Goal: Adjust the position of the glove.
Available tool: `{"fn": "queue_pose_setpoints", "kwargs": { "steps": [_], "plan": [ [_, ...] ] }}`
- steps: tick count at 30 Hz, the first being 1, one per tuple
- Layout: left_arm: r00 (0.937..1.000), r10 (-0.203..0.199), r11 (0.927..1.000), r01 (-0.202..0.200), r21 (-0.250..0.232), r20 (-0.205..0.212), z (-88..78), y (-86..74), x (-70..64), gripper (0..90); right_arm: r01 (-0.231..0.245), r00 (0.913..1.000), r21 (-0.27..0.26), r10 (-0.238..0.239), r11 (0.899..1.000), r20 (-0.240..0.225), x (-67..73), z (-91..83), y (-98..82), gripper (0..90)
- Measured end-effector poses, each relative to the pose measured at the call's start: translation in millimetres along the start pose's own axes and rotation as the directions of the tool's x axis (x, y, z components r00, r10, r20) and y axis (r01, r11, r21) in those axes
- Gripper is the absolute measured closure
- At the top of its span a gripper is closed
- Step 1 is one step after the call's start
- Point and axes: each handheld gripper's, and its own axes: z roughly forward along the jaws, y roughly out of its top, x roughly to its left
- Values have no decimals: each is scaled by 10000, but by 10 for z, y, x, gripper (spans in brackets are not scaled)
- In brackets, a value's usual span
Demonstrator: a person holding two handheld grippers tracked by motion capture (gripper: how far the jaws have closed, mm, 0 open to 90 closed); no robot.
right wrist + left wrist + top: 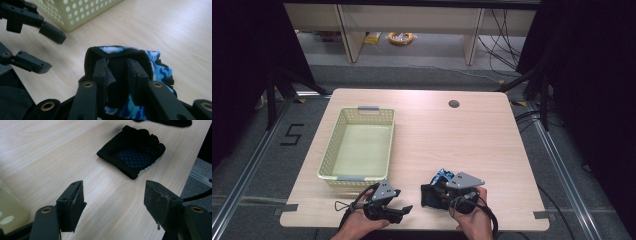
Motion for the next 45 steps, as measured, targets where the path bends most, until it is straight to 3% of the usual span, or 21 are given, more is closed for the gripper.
{"fn": "queue_pose_setpoints", "kwargs": {
  "steps": [2, 3, 6, 7, 8, 11, 13, 14, 15, 16, 20, 26, 28, 31, 32, 33, 35, 36, 37, 38, 45],
  "plan": [
    [9999, 143, 9997, -141, 187, -76, -10, 3, 6, 324, 142, 9999, 34, -142, 9999, -31, 24, 33, -16, 715],
    [9999, -166, 9998, 166, 74, 35, 0, 0, -18, 325, 139, 9999, 152, -139, 9998, -19, 40, 50, -20, 715],
    [9997, 222, 9994, -224, 272, 79, -1, 8, -7, 325, 178, 9998, 374, -176, 9991, -56, 69, 127, -29, 713],
    [9998, -179, 9998, 178, 112, 89, 17, 2, -39, 325, 190, 9998, 430, -188, 9989, -35, 77, 161, -35, 713],
    [9999, 135, 9997, -137, 180, 95, 15, 8, -27, 325, 64, 10000, 511, -62, 9987, -58, 92, 196, -39, 712],
    [9995, 225, 9992, -232, 330, 212, 13, 18, -39, 330, -73, 9998, 886, 89, 9960, -181, 120, 281, -52, 706],
    [9997, -103, 9999, 102, 41, 208, 49, 11, -70, 334, -60, 9997, 922, 79, 9957, -213, 130, 314, -57, 702],
    [9991, 431, 9986, -432, 304, 61, 39, 20, -43, 337, 35, 9997, 975, -11, 9952, -248, 133, 334, -63, 699],
    [9996, 188, 9998, -190, 92, 197, 66, 21, -60, 342, -178, 9992, 1136, 216, 9934, -328, 153, 347, -67, 697],
    [9997, 243, 9995, -244, 183, 94, 74, 21, -58, 345, -11, 9995, 1070, 43, 9943, -301, 147, 374, -83, 691],
    [9993, 293, 9991, -301, 311, 240, 125, 41, -35, 366, -358, 9972, 1376, 444, 9898, -603, 147, 416, -116, 669],
    [9994, -58, 9999, 56, 87, 332, 214, 80, -37, 386, -613, 9934, 1096, 713, 9921, -898, 106, 391, -119, 575],
    [9992, -143, 9999, 139, 99, 387, 235, 98, -49, 389, -606, 9925, 647, 670, 9961, -1025, 48, 337, -93, 542],
    [9993, 152, 9994, -162, 300, 344, 242, 132, -38, 394, -769, 9907, 691, 840, 9946, -1067, -21, 253, -62, 545],
    [9987, -259, 9997, 257, 41, 428, 271, 135, -65, 401, -783, 9927, 464, 821, 9958, -878, -130, 199, -55, 552],
    [9991, 29, 9999, -33, 110, 425, 271, 150, -55, 401, -783, 9927, 464, 821, 9958, -878, -130, 199, -55, 552],
    [9990, -129, 9999, 124, 118, 423, 299, 160, -71, 417, -794, 9950, 326, 812, 9963, -590, -261, 162, -65, 563],
    [9991, 157, 9996, -166, 219, 396, 302, 169, -61, 420, -922, 9949, 333, 934, 9952, -378, -328, 143, -75, 571],
    [9987, 26, 10000, -29, 49, 504, 324, 172, -72, 424, -867, 9960, 300, 873, 9958, -204, -409, 137, -95, 572],
    [9990, 9, 9999, -14, 130, 448, 326, 177, -73, 441, -1237, 9923, 342, 1239, 9917, -31, -531, 120, -123, 580],
    [9982, 98, 9997, -111, 207, 586, 366, 208, -75, 505, -1419, 9898, 504, 1422, 9886, -22, -726, 159, -201, 613]
  ]
}}
